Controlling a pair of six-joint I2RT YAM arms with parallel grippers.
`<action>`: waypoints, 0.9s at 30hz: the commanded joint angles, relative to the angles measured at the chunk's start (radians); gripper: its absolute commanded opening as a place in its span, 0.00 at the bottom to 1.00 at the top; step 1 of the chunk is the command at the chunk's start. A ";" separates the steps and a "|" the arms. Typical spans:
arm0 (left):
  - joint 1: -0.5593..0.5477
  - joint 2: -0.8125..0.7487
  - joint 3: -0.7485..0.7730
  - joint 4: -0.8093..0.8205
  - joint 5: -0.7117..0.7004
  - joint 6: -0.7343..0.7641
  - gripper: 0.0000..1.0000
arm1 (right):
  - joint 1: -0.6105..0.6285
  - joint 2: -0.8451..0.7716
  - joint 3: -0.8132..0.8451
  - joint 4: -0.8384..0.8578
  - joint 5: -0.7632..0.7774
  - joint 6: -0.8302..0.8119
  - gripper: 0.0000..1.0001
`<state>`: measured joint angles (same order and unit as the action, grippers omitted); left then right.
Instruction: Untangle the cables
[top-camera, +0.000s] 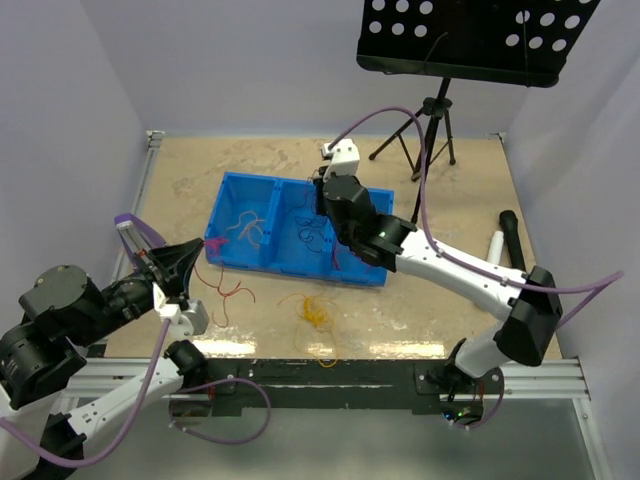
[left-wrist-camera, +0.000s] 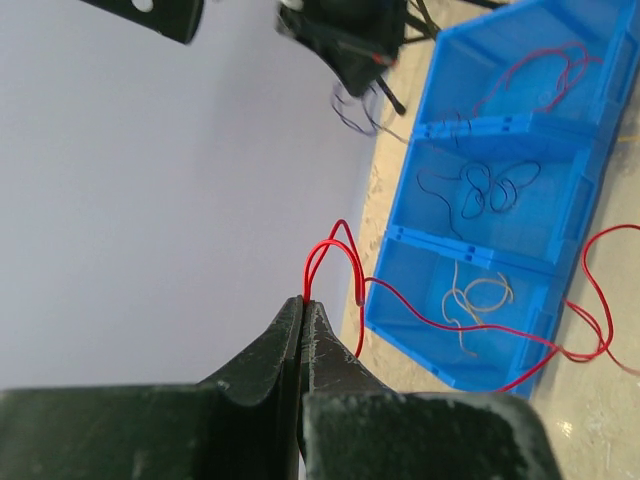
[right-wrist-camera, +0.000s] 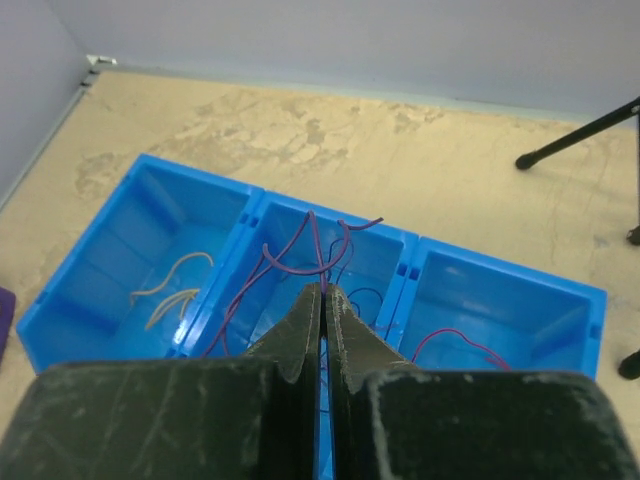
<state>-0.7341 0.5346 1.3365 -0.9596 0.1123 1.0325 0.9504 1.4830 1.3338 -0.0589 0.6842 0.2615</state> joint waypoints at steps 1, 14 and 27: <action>0.002 -0.004 0.049 0.067 0.066 -0.049 0.00 | -0.013 0.040 -0.033 0.091 -0.070 0.047 0.00; 0.002 0.015 0.061 0.209 0.043 -0.094 0.00 | -0.025 0.186 -0.047 0.096 -0.118 0.117 0.02; 0.002 0.180 -0.051 0.688 0.056 -0.215 0.00 | -0.035 -0.175 -0.044 0.011 -0.051 0.189 0.66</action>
<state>-0.7341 0.6228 1.3231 -0.4713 0.1463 0.8860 0.9234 1.5444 1.2766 -0.0643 0.5640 0.4042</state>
